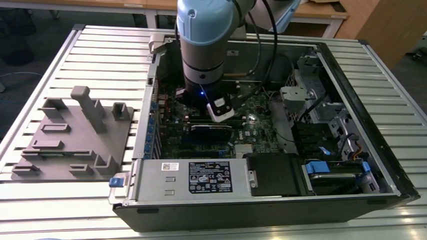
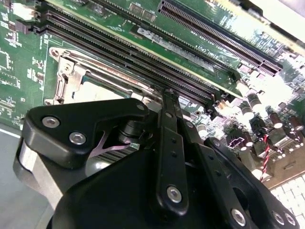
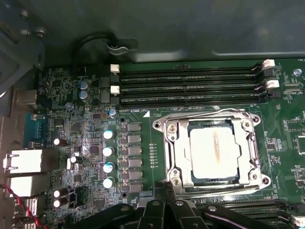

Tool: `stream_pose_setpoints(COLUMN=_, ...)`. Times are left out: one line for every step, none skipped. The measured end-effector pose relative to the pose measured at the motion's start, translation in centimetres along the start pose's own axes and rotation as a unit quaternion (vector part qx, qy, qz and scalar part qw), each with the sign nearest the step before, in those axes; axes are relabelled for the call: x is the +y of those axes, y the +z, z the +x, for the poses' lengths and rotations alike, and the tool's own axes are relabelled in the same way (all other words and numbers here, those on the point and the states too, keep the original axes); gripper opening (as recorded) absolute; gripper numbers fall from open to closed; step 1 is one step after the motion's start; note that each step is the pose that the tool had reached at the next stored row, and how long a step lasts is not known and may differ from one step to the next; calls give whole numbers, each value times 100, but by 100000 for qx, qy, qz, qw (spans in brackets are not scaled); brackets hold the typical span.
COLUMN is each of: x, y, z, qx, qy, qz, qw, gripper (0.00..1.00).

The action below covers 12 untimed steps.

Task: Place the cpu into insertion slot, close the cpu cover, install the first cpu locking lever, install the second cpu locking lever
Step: 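Install the second cpu locking lever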

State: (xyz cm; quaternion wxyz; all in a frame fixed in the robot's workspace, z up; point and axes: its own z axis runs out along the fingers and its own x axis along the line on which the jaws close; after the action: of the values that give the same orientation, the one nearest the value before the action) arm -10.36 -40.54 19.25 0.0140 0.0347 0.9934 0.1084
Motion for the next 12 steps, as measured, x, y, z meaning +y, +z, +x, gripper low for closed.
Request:
stream_pose_setpoints(x=-2, y=6, z=1, qx=5, qy=19, qz=-84, qw=100000, gripper=11)
stream_pose_setpoints(x=-3, y=10, z=3, qx=10, qy=34, qz=-183, qw=100000, gripper=11)
stream_pose_setpoints(x=-4, y=14, z=5, qx=17, qy=46, qz=-260, qw=100000, gripper=11)
stream_pose_setpoints(x=-5, y=17, z=8, qx=14, qy=57, qz=-304, qw=100000, gripper=11)
stream_pose_setpoints(x=-5, y=18, z=12, qx=14, qy=59, qz=-308, qw=100000, gripper=11)
stream_pose_setpoints(x=-5, y=18, z=15, qx=16, qy=58, qz=-309, qw=100000, gripper=11)
stream_pose_setpoints(x=-6, y=18, z=15, qx=18, qy=51, qz=-307, qw=100000, gripper=11)
stream_pose_setpoints(x=-5, y=15, z=15, qx=15, qy=49, qz=-311, qw=100000, gripper=11)
stream_pose_setpoints(x=-3, y=4, z=15, qx=15, qy=48, qz=-313, qw=99999, gripper=11)
stream_pose_setpoints(x=2, y=-14, z=15, qx=11, qy=50, qz=-334, qw=99999, gripper=11)
stream_pose_setpoints(x=6, y=-36, z=14, qx=17, qy=54, qz=-305, qw=100000, gripper=11)
stream_pose_setpoints(x=11, y=-57, z=14, qx=11, qy=51, qz=-318, qw=99999, gripper=11)
